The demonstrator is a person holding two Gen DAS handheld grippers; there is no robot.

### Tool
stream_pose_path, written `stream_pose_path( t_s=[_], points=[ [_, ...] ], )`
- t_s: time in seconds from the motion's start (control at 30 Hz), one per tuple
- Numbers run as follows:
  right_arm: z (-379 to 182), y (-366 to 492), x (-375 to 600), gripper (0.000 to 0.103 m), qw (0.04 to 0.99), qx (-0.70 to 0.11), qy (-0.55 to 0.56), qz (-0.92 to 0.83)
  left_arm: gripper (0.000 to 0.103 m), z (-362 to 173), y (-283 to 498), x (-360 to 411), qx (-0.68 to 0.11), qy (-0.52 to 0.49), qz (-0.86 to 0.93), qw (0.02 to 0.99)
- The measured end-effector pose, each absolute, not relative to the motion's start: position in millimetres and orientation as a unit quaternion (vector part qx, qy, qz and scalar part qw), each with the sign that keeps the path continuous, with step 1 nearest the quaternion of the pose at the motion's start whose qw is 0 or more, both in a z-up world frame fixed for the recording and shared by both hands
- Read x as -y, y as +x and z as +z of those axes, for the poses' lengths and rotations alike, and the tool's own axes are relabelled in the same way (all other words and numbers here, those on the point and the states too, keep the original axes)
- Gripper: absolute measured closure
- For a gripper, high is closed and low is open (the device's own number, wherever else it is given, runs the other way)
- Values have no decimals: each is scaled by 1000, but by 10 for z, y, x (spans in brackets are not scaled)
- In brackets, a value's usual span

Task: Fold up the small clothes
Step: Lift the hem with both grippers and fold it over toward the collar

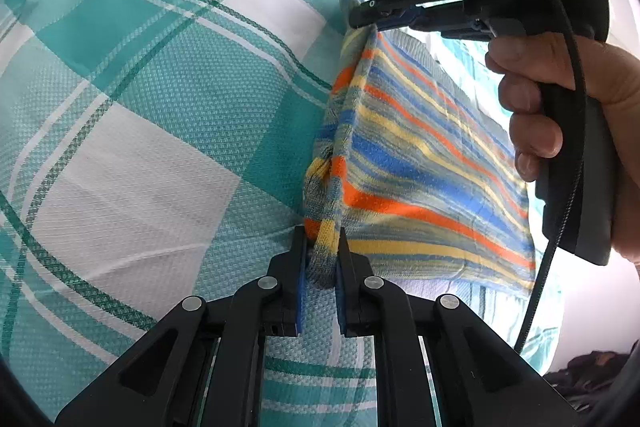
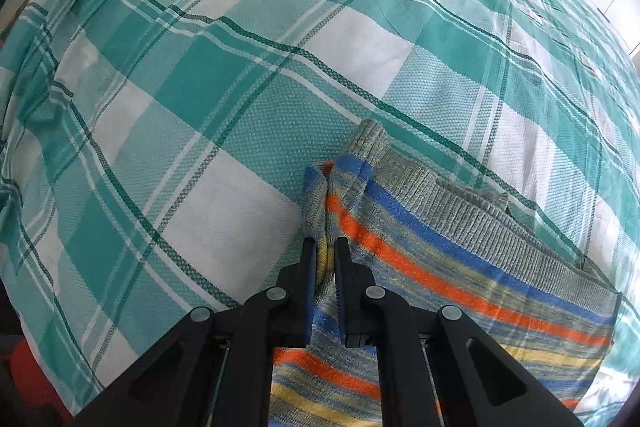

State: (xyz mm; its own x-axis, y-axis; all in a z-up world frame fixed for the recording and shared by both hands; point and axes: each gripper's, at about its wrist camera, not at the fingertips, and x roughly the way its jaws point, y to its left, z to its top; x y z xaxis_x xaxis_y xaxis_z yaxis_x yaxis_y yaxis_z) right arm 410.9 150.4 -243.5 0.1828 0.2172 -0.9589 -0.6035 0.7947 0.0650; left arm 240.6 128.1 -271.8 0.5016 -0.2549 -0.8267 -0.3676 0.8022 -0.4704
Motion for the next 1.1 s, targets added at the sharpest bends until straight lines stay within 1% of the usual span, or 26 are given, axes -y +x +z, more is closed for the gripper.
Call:
stream_pose_path(
  t_s=[0.3,0.47,0.6,0.7,0.87,0.97,1.1],
  points=[
    [-2384,4206,-1380,94,754,-577,-127,285,94,-2554,2427,-1177,-497,-278,51,820],
    [-2210,4300,-1088,94,760,-572,-66,301,94,-2053,2400,-913,-466,-224,32,855],
    [-1931,4395,-598,94,772,-554,-21,312,94,-1640,2471,-495,-444,-179,-12,878],
    [-1707,4456,-80,95,785,-537,2,310,94,-1478,2601,-110,-440,-155,-53,883],
    [-1529,4564,1005,96,806,-523,35,277,94,-1476,2805,645,-450,-106,-112,880],
    [-1635,4625,1666,97,810,-530,61,245,94,-1608,2903,1144,-464,-74,-142,872],
    [-1985,4638,2431,97,808,-544,113,195,94,-1948,2974,1670,-494,-31,-159,854]
  ],
)
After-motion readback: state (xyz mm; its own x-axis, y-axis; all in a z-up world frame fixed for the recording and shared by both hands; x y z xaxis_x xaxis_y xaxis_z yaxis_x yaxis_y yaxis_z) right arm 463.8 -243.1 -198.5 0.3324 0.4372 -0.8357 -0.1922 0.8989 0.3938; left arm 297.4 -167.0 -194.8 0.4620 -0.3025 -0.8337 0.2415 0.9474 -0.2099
